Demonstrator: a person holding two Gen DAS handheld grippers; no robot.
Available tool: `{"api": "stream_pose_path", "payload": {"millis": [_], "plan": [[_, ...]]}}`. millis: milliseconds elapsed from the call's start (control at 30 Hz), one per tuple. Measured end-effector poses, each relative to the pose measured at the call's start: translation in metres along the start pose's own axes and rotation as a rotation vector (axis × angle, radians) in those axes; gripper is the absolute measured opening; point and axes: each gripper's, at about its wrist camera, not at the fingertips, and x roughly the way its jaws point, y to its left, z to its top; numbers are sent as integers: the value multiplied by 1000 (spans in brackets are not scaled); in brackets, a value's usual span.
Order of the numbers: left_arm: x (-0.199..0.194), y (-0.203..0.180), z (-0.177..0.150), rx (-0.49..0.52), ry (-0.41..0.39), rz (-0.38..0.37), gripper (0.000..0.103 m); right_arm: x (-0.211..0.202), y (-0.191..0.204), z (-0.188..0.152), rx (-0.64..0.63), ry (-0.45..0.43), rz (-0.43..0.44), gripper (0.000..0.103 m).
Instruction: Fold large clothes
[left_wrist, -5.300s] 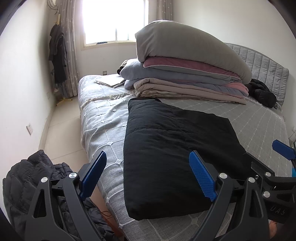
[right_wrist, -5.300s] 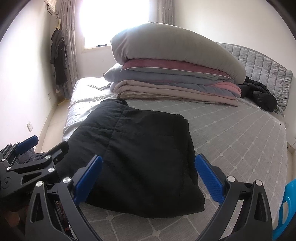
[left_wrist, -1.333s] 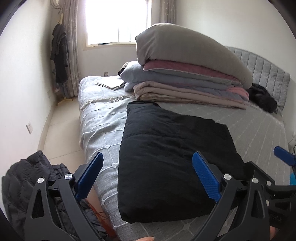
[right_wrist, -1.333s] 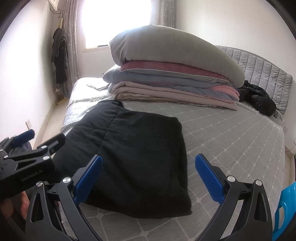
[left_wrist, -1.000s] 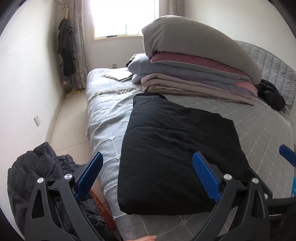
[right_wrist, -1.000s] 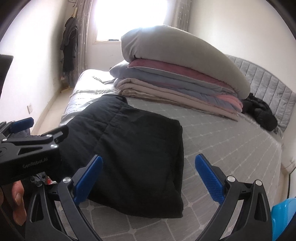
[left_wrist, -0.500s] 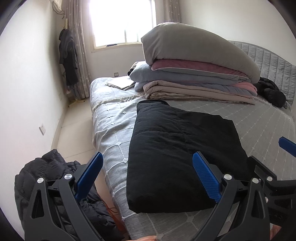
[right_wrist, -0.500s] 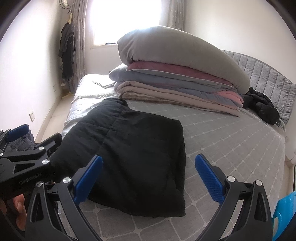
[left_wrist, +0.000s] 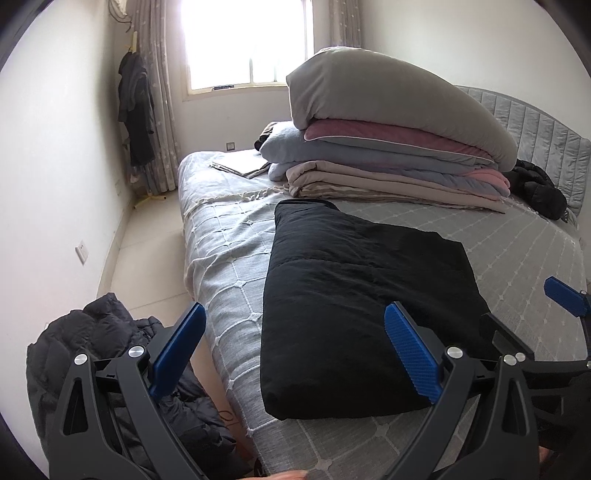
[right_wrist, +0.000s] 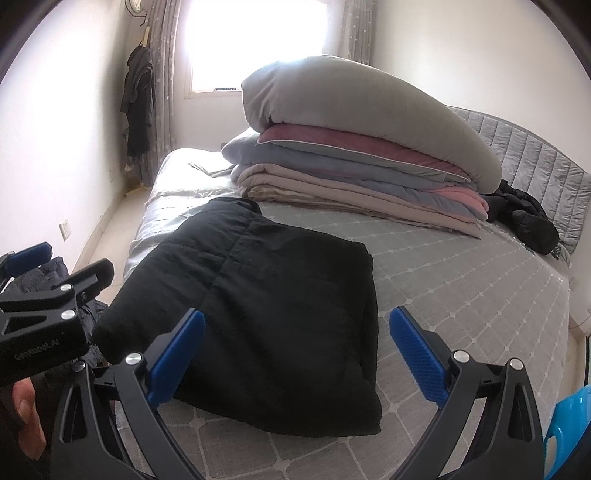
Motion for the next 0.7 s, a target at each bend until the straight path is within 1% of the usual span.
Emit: {"api": "stream_pose_path", "payload": {"millis": [200, 267, 367, 400, 433, 500, 567, 600, 633, 700], "plan": [[2, -3, 0, 19, 6, 9, 94, 1, 0, -1, -1, 2, 1, 97], [5, -4, 0, 20, 28, 10, 94, 1, -1, -1, 2, 5, 5, 97], [9, -2, -1, -1, 59, -12, 94, 2, -3, -1, 6, 9, 10, 97], [10, -1, -2, -12, 68, -23, 94, 2, -3, -1, 8, 12, 13, 97], [13, 1, -3, -32, 90, -56, 94, 3, -5, -1, 17, 16, 21, 97], [20, 6, -3, -66, 130, -145, 94, 3, -12, 0, 41, 23, 31, 97], [25, 8, -4, -97, 147, -191, 94, 2, -14, 1, 44, 26, 17, 97], [26, 7, -4, -95, 145, -178, 94, 1, -15, 1, 45, 21, 15, 97], [25, 5, -4, -83, 131, -138, 94, -2, -16, 2, 48, 15, 12, 97], [24, 2, -4, -73, 109, -81, 94, -7, -18, 3, 45, 4, 3, 97]]}}
